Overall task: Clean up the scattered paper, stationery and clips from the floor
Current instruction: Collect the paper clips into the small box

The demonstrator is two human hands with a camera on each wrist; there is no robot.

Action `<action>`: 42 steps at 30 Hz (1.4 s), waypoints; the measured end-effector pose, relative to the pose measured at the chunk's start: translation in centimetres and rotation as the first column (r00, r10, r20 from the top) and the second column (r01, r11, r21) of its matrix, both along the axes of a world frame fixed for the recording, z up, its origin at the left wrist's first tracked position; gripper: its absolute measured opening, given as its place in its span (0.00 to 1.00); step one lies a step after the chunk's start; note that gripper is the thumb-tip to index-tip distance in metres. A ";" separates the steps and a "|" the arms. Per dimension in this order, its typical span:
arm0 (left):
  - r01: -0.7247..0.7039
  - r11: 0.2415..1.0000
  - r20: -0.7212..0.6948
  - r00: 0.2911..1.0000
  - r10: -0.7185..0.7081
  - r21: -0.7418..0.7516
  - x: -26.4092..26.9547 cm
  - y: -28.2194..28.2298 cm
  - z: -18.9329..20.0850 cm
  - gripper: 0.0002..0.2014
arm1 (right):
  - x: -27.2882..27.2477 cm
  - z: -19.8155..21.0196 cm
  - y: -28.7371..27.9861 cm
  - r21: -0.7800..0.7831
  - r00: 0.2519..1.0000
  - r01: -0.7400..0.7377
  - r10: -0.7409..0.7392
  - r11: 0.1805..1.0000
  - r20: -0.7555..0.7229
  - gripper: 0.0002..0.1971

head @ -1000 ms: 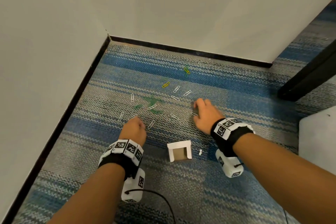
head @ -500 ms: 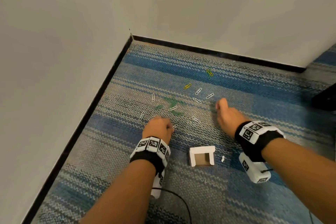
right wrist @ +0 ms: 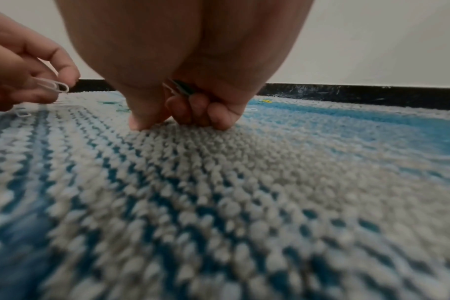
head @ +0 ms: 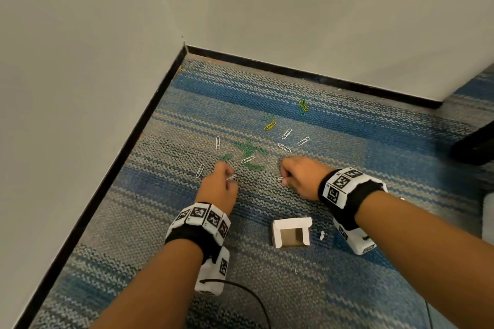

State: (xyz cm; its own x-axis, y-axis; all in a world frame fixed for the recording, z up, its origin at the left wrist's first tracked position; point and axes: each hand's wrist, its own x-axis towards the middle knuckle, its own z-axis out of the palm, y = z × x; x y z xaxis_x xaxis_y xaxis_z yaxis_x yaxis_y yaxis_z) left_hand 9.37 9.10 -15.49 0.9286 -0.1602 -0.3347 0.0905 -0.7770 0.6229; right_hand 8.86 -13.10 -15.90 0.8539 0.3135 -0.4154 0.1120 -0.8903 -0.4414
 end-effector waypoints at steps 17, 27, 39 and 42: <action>0.194 0.972 -0.113 0.977 -0.179 0.133 1.4 3.3 -0.7 0.14 | 2.9 -0.5 0.3 0.175 0.888 0.442 -0.457 0.880 0.053 0.09; 0.079 0.997 -0.117 0.990 -0.076 0.025 2.0 3.9 -0.9 0.18 | 3.7 -1.4 -0.2 0.010 0.932 0.339 -0.337 0.941 0.134 0.10; -0.525 0.749 -0.442 0.829 0.342 -0.405 3.7 3.4 -0.1 0.14 | 4.3 1.3 -2.9 0.550 0.463 0.835 -0.526 -0.011 -0.713 0.09; -0.653 0.689 -0.506 0.730 0.460 -0.316 4.2 3.4 -0.3 0.08 | 4.6 2.7 -4.2 0.542 0.448 0.823 -0.391 -0.172 -0.804 0.04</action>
State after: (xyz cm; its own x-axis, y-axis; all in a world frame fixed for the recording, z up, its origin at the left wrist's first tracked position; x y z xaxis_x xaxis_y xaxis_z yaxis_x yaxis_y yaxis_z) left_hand 13.53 12.53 -15.77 0.7142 0.1294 -0.6879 0.6999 -0.1442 0.6995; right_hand 13.45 -17.29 -13.18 0.7857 -0.0123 -0.6184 -0.5277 0.5083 -0.6806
